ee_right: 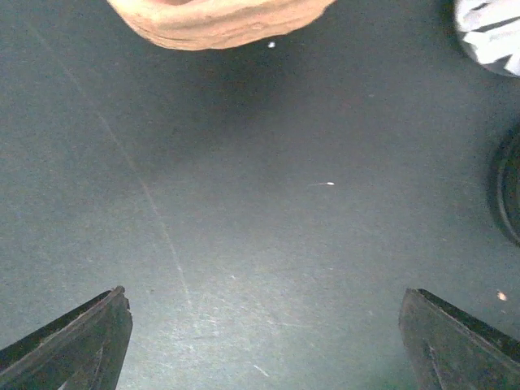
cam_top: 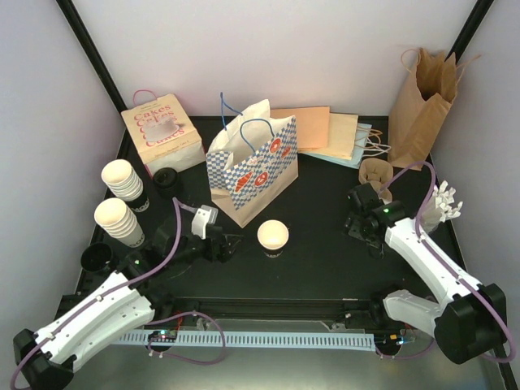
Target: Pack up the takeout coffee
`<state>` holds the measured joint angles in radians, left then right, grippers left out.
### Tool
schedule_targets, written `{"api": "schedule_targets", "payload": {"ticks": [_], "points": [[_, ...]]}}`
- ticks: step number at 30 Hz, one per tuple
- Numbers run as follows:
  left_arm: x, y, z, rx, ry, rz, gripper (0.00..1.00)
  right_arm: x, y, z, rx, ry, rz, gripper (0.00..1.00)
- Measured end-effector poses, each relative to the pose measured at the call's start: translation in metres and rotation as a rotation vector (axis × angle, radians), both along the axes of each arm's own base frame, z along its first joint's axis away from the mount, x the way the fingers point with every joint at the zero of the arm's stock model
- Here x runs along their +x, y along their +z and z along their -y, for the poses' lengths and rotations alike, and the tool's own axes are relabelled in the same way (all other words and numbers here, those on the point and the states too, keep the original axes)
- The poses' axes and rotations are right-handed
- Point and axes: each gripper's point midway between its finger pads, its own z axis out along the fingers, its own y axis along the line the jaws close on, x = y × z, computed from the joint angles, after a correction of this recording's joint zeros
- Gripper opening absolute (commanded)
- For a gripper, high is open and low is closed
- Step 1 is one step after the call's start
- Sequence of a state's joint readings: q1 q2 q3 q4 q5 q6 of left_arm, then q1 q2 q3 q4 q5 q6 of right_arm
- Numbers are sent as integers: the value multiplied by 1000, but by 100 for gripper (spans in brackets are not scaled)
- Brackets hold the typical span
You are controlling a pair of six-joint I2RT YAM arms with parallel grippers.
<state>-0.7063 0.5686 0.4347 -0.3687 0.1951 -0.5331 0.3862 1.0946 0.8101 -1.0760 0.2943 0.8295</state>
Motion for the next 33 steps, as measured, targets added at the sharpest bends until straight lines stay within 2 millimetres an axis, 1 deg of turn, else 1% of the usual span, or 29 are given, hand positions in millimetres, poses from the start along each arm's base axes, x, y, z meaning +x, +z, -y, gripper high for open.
{"api": "schedule_targets", "payload": {"ticks": [4,8,12,16,20,23,25,28,31,33], "points": [[5,10,-3,6,29,17,99,8,-3,-10,46,23,26,94],[14,12,-14,55,95,-3,99,18,0,-19,81,55,65,94],[30,19,-37,109,209,-27,99,24,2,-28,96,103,91,95],[44,28,-68,141,347,-40,99,31,5,-36,110,155,118,95],[52,32,-98,169,469,-70,99,37,12,-42,120,197,157,96],[59,29,-113,189,533,-101,99,41,18,-45,126,226,186,96],[64,24,-120,211,558,-129,99,43,22,-48,134,249,203,96],[71,17,-122,242,565,-162,99,45,27,-51,141,278,228,97],[82,10,-124,282,578,-198,99,46,32,-54,151,311,247,97],[91,8,-129,310,607,-210,99,46,34,-56,155,325,255,98]]}}
